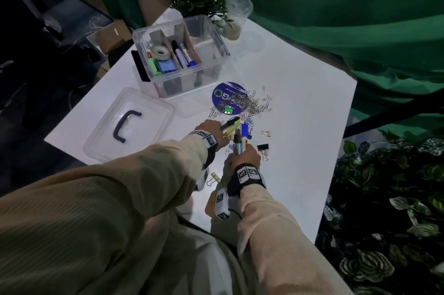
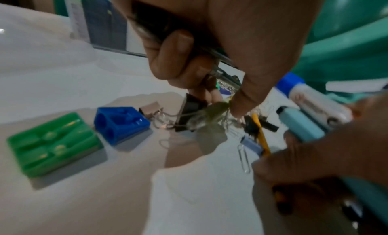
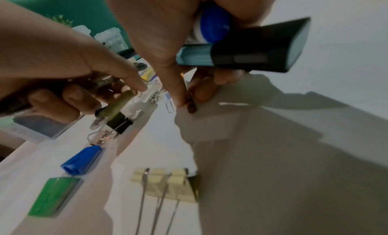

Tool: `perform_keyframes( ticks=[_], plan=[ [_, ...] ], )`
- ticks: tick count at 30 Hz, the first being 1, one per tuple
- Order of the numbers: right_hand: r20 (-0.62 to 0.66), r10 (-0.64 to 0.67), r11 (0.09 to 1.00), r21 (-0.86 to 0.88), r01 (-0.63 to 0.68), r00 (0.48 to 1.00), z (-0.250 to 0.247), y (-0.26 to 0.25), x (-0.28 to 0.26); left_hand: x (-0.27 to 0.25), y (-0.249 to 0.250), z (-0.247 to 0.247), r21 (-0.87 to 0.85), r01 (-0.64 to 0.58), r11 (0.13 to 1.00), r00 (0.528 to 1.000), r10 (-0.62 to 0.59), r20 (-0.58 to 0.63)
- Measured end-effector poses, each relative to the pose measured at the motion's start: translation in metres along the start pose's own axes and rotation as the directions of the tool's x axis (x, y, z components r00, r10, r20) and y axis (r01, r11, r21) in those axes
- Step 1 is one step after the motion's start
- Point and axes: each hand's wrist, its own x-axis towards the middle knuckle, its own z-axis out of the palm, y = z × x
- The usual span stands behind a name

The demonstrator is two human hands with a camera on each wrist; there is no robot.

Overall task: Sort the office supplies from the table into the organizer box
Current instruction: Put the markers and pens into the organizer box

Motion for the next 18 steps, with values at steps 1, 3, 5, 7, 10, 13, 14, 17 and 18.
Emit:
perform_keyframes(
  ticks=[1, 3, 5, 7, 10, 13, 14, 17, 18],
  plan=[
    [-0.004, 0.01, 1.0, 0.016, -0.01, 1.0, -0.001, 0.0, 0.0, 0.001, 0.0, -0.003, -0.033, 0.007, 0.999, 1.0, -0.007, 0.011],
    [-0.016, 0.033, 0.997, 0.074, -0.032, 0.999, -0.003, 0.0, 0.0, 0.001, -0.001, -0.01, -0.079, 0.029, 0.996, 0.999, -0.026, 0.035],
    [-0.007, 0.055, 0.989, 0.136, -0.053, 0.998, -0.005, -0.001, -0.001, 0.003, -0.003, -0.014, -0.108, 0.056, 0.993, 0.998, -0.053, 0.038],
    [0.01, 0.066, 0.978, 0.198, -0.066, 0.998, -0.007, -0.003, -0.002, 0.004, -0.006, -0.016, -0.158, 0.077, 0.984, 0.997, -0.073, 0.032],
    [0.015, 0.098, 0.945, 0.313, -0.098, 0.995, -0.012, -0.003, 0.0, 0.004, -0.007, -0.022, -0.2, 0.066, 0.978, 0.996, -0.051, 0.076],
    [0.015, 0.124, 0.919, 0.374, -0.12, 0.992, -0.019, -0.007, 0.001, 0.003, -0.009, -0.04, -0.21, 0.013, 0.978, 0.981, 0.028, 0.191],
    [0.018, 0.132, 0.904, 0.408, -0.128, 0.991, -0.018, -0.007, 0.003, 0.004, -0.011, -0.046, -0.235, 0.01, 0.972, 0.973, 0.044, 0.225],
    [0.015, 0.131, 0.858, 0.5, -0.121, 0.991, -0.013, -0.004, 0.018, 0.002, -0.014, -0.073, -0.304, 0.04, 0.952, 0.976, 0.029, 0.218],
    [0.02, 0.115, 0.845, 0.524, -0.109, 0.993, -0.014, -0.007, 0.02, 0.001, -0.015, -0.083, -0.327, 0.039, 0.944, 0.979, 0.029, 0.201]
  ],
)
